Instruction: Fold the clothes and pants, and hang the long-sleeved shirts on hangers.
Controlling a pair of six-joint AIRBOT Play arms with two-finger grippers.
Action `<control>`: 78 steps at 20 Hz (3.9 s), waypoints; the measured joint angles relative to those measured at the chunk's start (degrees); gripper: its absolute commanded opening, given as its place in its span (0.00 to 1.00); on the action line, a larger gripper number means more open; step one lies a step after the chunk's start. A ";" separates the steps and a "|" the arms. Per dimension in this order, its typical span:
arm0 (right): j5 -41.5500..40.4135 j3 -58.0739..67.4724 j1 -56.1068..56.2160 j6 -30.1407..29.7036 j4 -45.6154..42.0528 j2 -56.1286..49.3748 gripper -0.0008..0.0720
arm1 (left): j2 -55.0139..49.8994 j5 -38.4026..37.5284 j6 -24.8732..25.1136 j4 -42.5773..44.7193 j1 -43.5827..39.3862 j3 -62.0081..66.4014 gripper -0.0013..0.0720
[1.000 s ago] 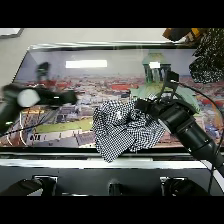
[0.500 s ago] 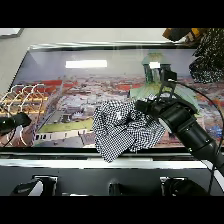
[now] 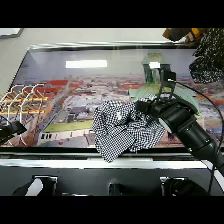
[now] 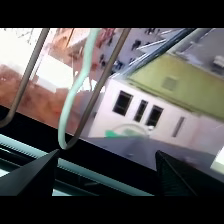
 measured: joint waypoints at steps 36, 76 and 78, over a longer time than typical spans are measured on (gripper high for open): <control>0.22 0.00 0.00 -0.07 -0.22 0.00 0.06 | -22.67 14.56 22.67 2.73 -1.05 -0.20 0.79; 0.26 0.00 0.00 -0.07 -4.07 0.00 0.06 | -10.43 10.95 8.81 0.28 -16.33 12.98 0.05; 0.26 0.00 0.00 -0.07 -4.07 0.00 0.06 | -9.18 12.61 7.17 0.22 -18.23 15.04 0.05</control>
